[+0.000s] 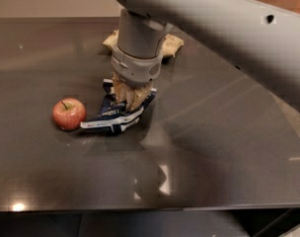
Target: Move blue chip bag near apple
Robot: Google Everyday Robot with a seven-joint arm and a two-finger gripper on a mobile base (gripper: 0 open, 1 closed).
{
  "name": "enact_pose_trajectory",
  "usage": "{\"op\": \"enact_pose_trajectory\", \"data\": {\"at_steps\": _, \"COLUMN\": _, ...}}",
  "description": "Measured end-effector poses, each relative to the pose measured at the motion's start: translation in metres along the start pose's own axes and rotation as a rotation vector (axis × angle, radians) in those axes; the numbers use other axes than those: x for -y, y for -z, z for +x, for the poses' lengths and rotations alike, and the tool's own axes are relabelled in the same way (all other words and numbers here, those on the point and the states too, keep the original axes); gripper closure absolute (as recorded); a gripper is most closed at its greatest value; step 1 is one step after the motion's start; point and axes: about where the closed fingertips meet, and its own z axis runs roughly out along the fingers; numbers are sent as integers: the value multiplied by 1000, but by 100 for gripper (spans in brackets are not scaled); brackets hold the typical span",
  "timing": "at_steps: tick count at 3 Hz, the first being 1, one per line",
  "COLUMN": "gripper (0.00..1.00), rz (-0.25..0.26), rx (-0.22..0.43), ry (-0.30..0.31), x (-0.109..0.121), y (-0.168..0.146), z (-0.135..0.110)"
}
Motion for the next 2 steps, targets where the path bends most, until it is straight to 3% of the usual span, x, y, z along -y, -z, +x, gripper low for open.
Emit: {"op": "enact_pose_trajectory", "data": {"at_steps": 2, "gripper": 13, "rz": 3, "rx": 7, "ry": -11, "x": 7, "y": -3, "z": 0}}
